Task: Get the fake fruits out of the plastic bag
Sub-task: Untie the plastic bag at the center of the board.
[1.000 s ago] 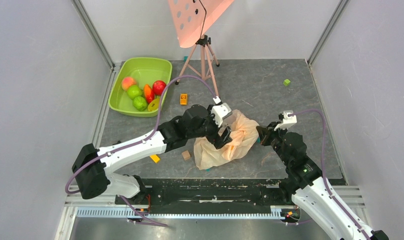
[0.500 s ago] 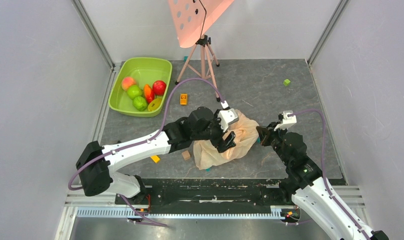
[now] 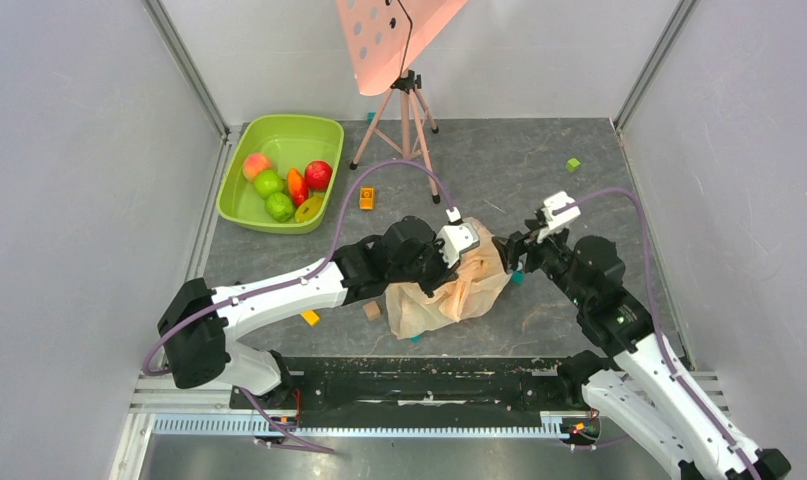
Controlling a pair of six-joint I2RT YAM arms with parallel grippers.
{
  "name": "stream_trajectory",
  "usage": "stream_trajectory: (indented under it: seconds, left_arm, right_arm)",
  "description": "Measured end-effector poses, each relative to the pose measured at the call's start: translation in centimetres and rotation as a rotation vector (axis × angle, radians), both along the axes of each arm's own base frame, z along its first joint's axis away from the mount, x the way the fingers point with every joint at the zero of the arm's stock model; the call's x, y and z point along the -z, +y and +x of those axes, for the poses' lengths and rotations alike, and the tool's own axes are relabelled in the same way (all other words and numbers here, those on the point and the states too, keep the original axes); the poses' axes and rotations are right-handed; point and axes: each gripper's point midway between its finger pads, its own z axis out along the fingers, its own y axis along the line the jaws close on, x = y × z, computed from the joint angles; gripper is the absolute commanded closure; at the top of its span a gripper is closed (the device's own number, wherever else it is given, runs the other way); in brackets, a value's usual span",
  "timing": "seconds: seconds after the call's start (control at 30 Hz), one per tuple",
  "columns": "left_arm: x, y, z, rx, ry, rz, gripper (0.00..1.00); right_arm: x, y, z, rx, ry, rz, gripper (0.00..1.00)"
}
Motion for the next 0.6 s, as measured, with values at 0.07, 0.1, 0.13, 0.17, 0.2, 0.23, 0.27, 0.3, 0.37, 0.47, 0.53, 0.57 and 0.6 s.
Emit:
stream_trajectory:
  seconds: [0.07,0.1,0.13,0.17,0.2,0.23,0.27,0.3,0.37,0.47,0.53,0.57,0.6]
  left_arm:
    - [0.0,0.0,0.0,0.0,0.0,0.0,0.98]
    - [0.1,0.1,0.0,0.0,0.0,0.001,0.98]
    - [0.1,0.1,0.0,0.0,0.001,0.002,0.98]
    - [0.2,0.1,-0.1,0.0,0.001,0.002,0.98]
    - [0.3,0.1,-0.1,0.0,0.003,0.004,0.98]
    - [0.3,0.1,-0.1,0.0,0.002,0.004,0.98]
    - [0.4,0.2,-0.1,0.0,0.002,0.003,0.98]
    - [0.4,0.2,-0.1,0.0,0.003,0.004,0.98]
    - [0.5,0.3,-0.2,0.001,0.003,0.005,0.98]
    - [0.4,0.4,-0.2,0.0,0.001,0.002,0.98]
    - [0.2,0.4,-0.2,0.0,-0.003,-0.004,0.98]
    - [0.2,0.4,-0.2,0.0,-0.003,-0.005,0.98]
    - [0.2,0.4,-0.2,0.0,-0.004,-0.007,0.98]
  right_arm:
    - [-1.0,1.2,0.3,-0.089,-0.023,-0.074,0.28]
    - [-1.2,1.7,0.5,-0.122,-0.026,-0.103,0.29]
    - [-1.2,2.3,0.7,-0.16,-0.015,-0.141,0.29]
    - [-1.1,2.7,1.1,-0.183,-0.007,-0.169,0.29]
    - [-0.7,3.1,1.4,-0.21,0.009,-0.195,0.28]
    - [-0.2,3.5,1.7,-0.227,0.027,-0.213,0.27]
    - [0.5,3.9,1.9,-0.249,0.049,-0.23,0.25]
    - [1.4,4.2,2.0,-0.272,0.075,-0.245,0.22]
    - [3.6,4.8,2.0,-0.314,0.144,-0.27,0.17]
    - [6.0,5.3,2.0,-0.348,0.224,-0.29,0.18]
    - [6.8,5.6,2.1,-0.354,0.254,-0.289,0.29]
    - [7.1,5.7,2.1,-0.356,0.261,-0.283,0.38]
    - [7.3,5.8,2.1,-0.356,0.267,-0.276,0.48]
